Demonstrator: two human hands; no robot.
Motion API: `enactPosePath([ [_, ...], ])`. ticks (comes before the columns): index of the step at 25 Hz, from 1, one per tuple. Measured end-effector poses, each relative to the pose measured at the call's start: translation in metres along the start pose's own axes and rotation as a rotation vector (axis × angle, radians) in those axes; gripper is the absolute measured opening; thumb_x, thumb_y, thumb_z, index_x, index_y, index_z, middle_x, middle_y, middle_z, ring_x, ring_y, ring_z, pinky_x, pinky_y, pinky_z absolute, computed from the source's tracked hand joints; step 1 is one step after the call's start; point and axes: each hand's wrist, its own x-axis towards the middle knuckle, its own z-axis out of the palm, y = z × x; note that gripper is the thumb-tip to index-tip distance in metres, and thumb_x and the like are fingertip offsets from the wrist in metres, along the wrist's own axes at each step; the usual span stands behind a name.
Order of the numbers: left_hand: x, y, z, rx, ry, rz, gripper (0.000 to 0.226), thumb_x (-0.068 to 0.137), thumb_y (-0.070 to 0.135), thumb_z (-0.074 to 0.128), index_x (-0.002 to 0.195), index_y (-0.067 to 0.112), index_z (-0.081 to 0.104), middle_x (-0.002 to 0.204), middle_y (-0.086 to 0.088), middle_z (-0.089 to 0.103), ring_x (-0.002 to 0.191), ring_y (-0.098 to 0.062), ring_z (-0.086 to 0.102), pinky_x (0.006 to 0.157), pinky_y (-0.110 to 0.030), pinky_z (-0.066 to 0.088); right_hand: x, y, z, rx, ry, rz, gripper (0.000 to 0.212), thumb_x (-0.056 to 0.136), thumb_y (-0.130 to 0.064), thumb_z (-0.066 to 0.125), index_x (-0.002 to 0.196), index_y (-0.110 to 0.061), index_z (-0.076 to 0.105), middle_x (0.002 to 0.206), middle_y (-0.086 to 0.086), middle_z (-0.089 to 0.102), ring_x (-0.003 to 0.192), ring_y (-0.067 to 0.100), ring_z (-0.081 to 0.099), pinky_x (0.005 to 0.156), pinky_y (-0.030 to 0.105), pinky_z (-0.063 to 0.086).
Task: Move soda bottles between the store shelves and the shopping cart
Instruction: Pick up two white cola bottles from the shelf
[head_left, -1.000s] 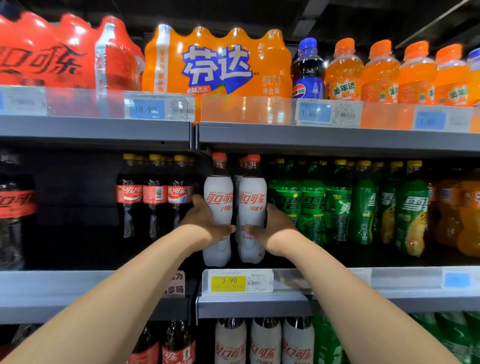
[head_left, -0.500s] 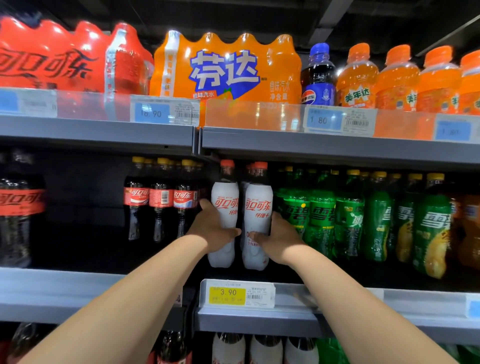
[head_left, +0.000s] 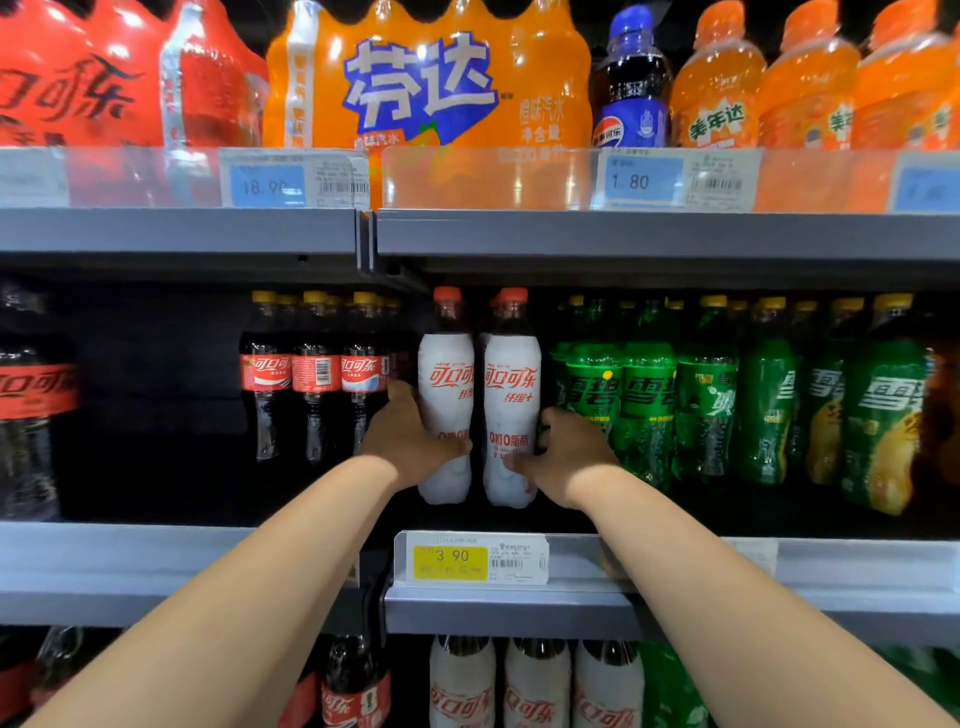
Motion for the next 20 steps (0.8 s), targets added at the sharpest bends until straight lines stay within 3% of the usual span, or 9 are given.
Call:
enactPosePath([
  [3, 0.006, 0.002, -0.011, 0.034, -0.077, 0.015, 0.072, 0.071, 0.033, 0.091, 0.124, 0.014, 0.046, 0.123, -0.002, 0.064, 0.112, -0.022, 0.062, 0.098, -0.044, 0.052, -0.002, 0.000, -0.002, 0.018, -0.025, 0.007, 0.041, 0.086, -0.031, 0.078, 0.117, -0.012, 0.059, 0.124, 0.008, 0.067, 0.112, 0.027, 0.064, 0.079, 0.025, 0.043],
  [7, 0.013, 0.001, -0.032, 0.103, -0.269, 0.060, 0.069, 0.069, 0.045, 0.090, 0.120, 0.026, 0.048, 0.113, 0.012, 0.064, 0.105, -0.008, 0.062, 0.079, -0.030, 0.056, 0.000, 0.002, 0.000, 0.023, -0.041, 0.000, 0.042, 0.088, -0.030, 0.075, 0.122, -0.012, 0.057, 0.129, 0.008, 0.065, 0.117, 0.028, 0.062, 0.091, 0.030, 0.049],
  [10, 0.008, -0.012, -0.029, -0.006, -0.225, 0.031, 0.068, 0.072, 0.039, 0.089, 0.125, 0.024, 0.049, 0.113, 0.005, 0.067, 0.104, -0.012, 0.066, 0.083, -0.038, 0.060, 0.001, 0.004, 0.001, 0.036, -0.039, -0.014, 0.042, 0.086, -0.033, 0.076, 0.119, -0.015, 0.058, 0.126, 0.005, 0.067, 0.115, 0.024, 0.063, 0.082, 0.025, 0.045],
  [13, 0.010, -0.019, -0.023, 0.056, -0.196, 0.081, 0.061, 0.074, 0.034, 0.088, 0.122, 0.018, 0.053, 0.110, 0.001, 0.068, 0.102, -0.017, 0.067, 0.087, -0.042, 0.058, 0.003, 0.006, 0.002, 0.021, -0.007, -0.008, 0.047, 0.082, -0.040, 0.079, 0.117, -0.016, 0.059, 0.123, 0.005, 0.068, 0.111, 0.024, 0.064, 0.074, 0.022, 0.038],
  [20, 0.009, -0.023, -0.025, 0.056, -0.219, 0.091, 0.060, 0.075, 0.033, 0.088, 0.122, 0.017, 0.055, 0.108, -0.001, 0.068, 0.097, -0.017, 0.068, 0.084, -0.044, 0.060, 0.005, 0.005, 0.002, -0.016, -0.002, -0.024, 0.046, 0.086, -0.042, 0.077, 0.119, -0.014, 0.061, 0.122, 0.006, 0.068, 0.109, 0.026, 0.064, 0.076, 0.024, 0.038],
])
